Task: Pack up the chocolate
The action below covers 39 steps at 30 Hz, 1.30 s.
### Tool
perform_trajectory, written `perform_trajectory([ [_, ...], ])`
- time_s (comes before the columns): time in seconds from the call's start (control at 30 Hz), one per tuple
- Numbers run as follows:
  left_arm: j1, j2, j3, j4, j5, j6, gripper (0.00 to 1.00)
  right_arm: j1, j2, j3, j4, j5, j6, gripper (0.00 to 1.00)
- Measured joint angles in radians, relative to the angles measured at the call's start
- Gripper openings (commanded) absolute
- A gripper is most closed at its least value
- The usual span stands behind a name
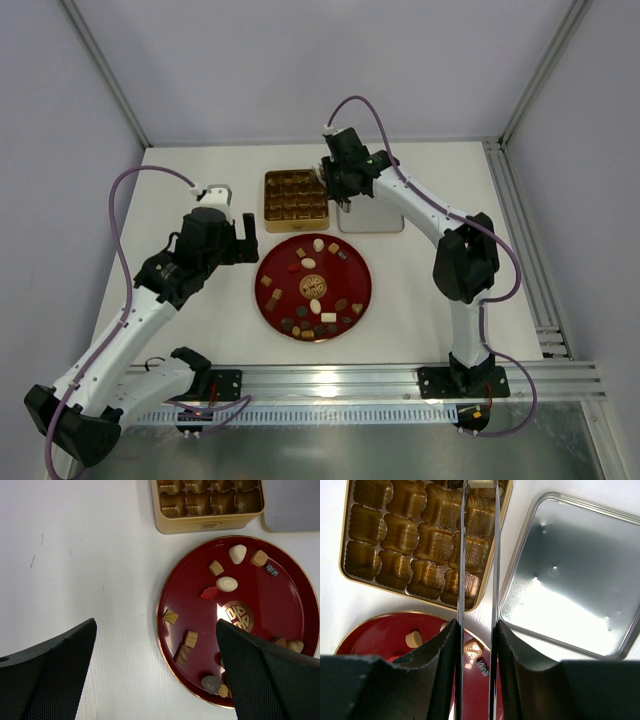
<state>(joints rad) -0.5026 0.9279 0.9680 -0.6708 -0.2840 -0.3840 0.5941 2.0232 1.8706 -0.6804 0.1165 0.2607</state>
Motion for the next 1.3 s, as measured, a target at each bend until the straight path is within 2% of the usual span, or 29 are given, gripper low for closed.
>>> perform_trajectory([
  [0.33, 0.000, 0.000, 0.000, 0.000, 0.000, 0.000, 1.00, -0.001, 0.026, 0.005, -0.001, 0.003, -0.002, 0.41],
  [0.9, 0.000, 0.000, 0.000, 0.000, 0.000, 0.000, 1.00, -0.001, 0.004, 0.012, -0.018, 0.011, -0.009, 0.41],
  [1.03, 0.000, 0.000, 0.000, 0.000, 0.000, 0.000, 1.00, -0.001, -0.127, -0.113, -0.016, 0.007, -0.009, 0.41],
  [1.3, 0.000, 0.000, 0.000, 0.000, 0.003, 0.000, 1.00, 0.056, -0.593, -0.504, -0.020, 0.009, 0.012, 0.41],
])
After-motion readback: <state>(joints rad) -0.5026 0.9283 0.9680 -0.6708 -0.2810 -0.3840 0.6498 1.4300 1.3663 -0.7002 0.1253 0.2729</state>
